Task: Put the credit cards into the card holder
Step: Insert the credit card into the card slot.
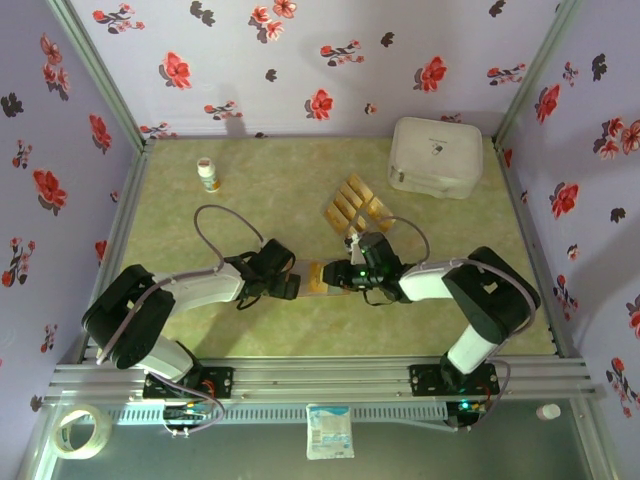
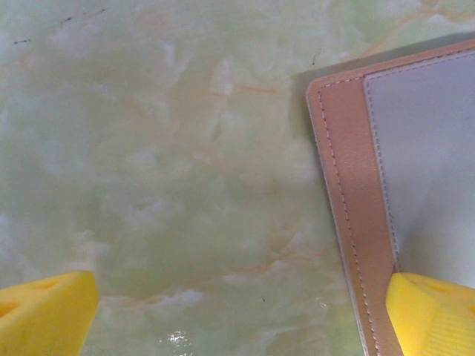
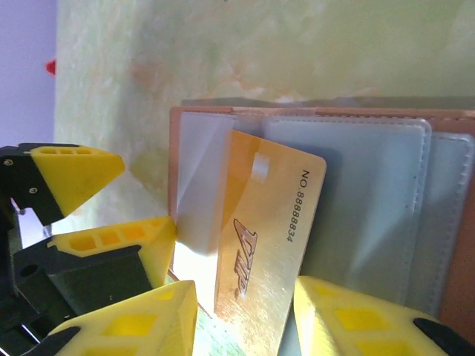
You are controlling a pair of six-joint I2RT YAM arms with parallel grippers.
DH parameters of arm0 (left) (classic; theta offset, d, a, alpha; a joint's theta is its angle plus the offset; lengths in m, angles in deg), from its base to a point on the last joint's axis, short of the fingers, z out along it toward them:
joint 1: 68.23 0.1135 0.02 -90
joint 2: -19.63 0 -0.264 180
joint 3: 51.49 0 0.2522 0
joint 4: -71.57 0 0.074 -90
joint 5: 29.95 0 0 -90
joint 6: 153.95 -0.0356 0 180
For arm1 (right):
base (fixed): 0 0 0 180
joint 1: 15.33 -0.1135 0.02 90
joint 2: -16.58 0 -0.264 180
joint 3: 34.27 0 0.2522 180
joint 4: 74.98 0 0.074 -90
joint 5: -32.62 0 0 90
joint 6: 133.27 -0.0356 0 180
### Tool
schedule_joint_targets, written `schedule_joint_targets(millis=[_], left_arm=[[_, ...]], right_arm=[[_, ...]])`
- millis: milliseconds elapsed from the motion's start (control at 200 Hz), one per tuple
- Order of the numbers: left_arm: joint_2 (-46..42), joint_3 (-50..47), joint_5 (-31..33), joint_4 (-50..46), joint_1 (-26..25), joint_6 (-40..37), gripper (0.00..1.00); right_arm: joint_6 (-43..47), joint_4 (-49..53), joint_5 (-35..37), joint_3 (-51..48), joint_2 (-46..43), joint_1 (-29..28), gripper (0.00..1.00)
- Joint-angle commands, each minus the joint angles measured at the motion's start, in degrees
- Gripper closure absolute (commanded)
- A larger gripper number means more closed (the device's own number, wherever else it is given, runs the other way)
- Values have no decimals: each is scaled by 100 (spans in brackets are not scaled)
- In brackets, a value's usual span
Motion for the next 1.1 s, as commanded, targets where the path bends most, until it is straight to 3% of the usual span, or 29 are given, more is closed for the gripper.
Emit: schedule_joint_targets(millis=[0, 205, 475, 635, 1095], left_arm=[[82, -112, 153, -35, -34, 51, 0], [-32, -69, 160, -39, -27, -11, 0], [-340, 147, 280, -334, 254, 28, 0], [-241, 274, 414, -513, 409, 126, 0], [-26, 266, 830, -865, 553, 329, 0]], right_arm=[[517, 1181, 278, 283, -290, 3, 61], [715, 1999, 614, 617, -661, -6, 63], [873, 3077, 1443, 1033, -737, -93, 89], [967, 3460, 1745, 1314, -580, -211, 96], [1142, 3783, 2027, 1915, 152, -562, 100]])
